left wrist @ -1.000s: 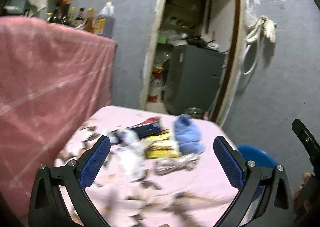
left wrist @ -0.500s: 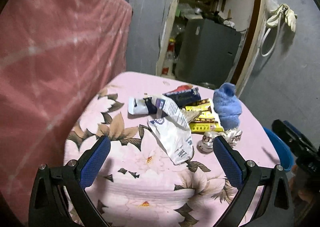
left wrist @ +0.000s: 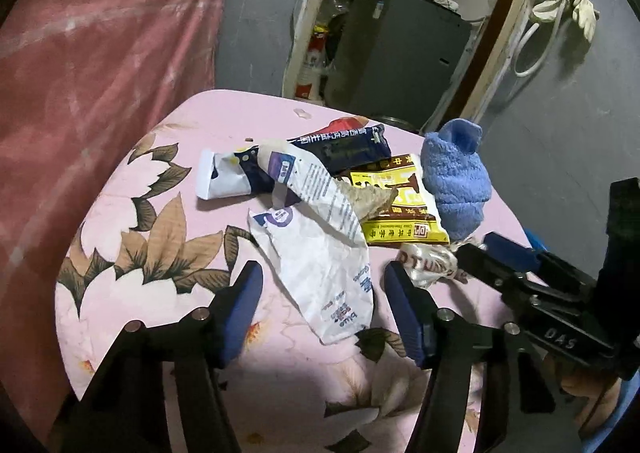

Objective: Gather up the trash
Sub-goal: 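Grasp the white string with the right tool while the left tool grasps white paper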

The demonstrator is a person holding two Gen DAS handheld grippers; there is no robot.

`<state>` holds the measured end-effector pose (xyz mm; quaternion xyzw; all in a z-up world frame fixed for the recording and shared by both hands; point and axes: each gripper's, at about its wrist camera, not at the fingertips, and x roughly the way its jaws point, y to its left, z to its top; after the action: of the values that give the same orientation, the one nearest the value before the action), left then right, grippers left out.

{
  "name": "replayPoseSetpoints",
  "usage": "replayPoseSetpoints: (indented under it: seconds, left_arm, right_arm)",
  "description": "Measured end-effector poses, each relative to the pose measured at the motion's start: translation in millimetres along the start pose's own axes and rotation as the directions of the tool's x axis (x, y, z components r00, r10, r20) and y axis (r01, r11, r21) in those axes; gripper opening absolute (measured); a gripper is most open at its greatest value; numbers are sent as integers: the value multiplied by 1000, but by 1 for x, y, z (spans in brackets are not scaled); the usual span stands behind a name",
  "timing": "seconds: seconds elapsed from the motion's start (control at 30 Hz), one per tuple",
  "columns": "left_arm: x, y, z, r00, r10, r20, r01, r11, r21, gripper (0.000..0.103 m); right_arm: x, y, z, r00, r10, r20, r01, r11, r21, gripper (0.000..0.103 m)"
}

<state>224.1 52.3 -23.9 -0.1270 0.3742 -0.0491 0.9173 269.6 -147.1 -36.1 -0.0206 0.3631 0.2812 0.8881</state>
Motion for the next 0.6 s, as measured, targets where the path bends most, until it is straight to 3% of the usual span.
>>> replayPoseSetpoints:
  seconds: [0.13, 0.2, 0.37, 0.47, 0.6]
  left_arm:
    - [-1, 0, -1, 1000, 11, -4, -11, 1000, 6, 51]
    - [1, -1, 0, 1000, 12, -10, -12, 1000, 12, 42]
    - [0, -4, -2, 1000, 6, -19, -5, 1000, 23, 31]
    - [1, -7, -4, 1000, -6, -30, 7, 999, 31, 17]
    - [-3, -8, -7, 1000, -1, -20, 2, 999, 34, 11]
  right_arm:
    - [3, -1, 0, 999, 32, -15, -32, 999, -2, 42]
    - [4, -1, -2, 998, 55, -25, -55, 998, -1, 36]
    - [3, 3, -6, 996, 82, -38, -82, 997, -4, 23]
    - [1, 8, -12, 997, 63, -42, -64, 998, -23, 13]
    - [-5, 8, -17, 998, 56, -30, -57, 998, -27, 11]
